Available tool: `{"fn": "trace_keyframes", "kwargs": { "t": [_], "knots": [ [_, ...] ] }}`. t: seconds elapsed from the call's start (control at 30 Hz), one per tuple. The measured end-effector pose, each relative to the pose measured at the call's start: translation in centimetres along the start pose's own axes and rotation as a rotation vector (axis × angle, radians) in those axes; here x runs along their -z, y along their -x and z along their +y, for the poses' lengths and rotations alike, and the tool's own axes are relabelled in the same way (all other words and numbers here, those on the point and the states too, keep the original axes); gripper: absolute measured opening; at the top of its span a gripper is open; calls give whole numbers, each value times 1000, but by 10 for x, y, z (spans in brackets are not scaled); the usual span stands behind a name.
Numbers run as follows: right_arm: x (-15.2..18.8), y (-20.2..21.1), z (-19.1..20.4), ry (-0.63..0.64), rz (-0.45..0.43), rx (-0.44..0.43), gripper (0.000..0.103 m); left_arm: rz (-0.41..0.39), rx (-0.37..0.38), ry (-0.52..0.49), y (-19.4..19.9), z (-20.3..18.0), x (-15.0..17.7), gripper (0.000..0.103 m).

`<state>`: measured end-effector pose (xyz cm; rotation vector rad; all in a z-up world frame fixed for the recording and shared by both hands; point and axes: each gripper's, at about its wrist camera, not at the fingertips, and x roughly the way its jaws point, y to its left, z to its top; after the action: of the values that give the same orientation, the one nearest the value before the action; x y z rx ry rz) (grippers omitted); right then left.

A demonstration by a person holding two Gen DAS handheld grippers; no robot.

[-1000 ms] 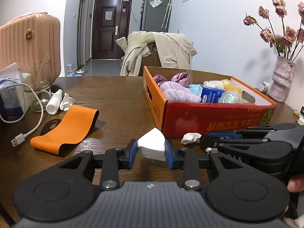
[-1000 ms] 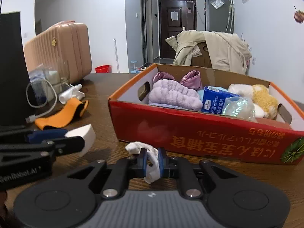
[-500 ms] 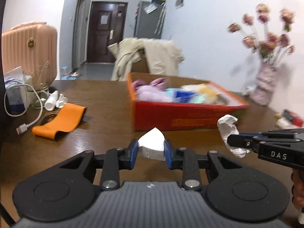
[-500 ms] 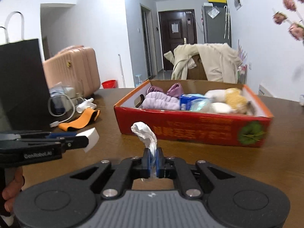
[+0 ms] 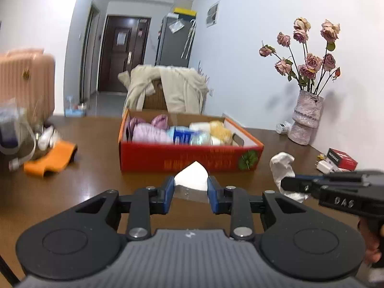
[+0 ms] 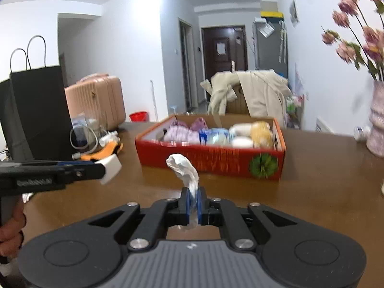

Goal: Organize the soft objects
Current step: 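Carry the sponge with the left gripper into the box while the right drops the cloth there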

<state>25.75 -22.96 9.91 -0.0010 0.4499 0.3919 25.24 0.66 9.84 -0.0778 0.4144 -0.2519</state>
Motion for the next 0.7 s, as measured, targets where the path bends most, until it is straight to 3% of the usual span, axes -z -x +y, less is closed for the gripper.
{"fn": "trace_keyframes", "kwargs": {
  "t": [0.13, 0.23, 0.4, 0.53, 0.63, 0.7],
  "knots": [
    [-37, -20, -4, 82, -53, -50, 6, -56, -33, -65, -25, 4, -36, 30],
    [-71, -61, -5, 131, -55, -70, 6, -77, -48, -89, -60, 16, -71, 31],
    [-101, -164, -7, 184, 32, -70, 6, -17, -51, -56, -137, 38, -106, 31],
    [-106, -233, -8, 178, 123, -69, 7, 32, -43, -25, -192, 53, -118, 31],
    [-97, -258, -8, 190, 159, -10, 17, 93, -32, -11, -230, 57, -111, 36],
    [-93, -264, -15, 173, 171, -1, 43, 119, -34, -4, -247, 59, -103, 43]
  ]
}}
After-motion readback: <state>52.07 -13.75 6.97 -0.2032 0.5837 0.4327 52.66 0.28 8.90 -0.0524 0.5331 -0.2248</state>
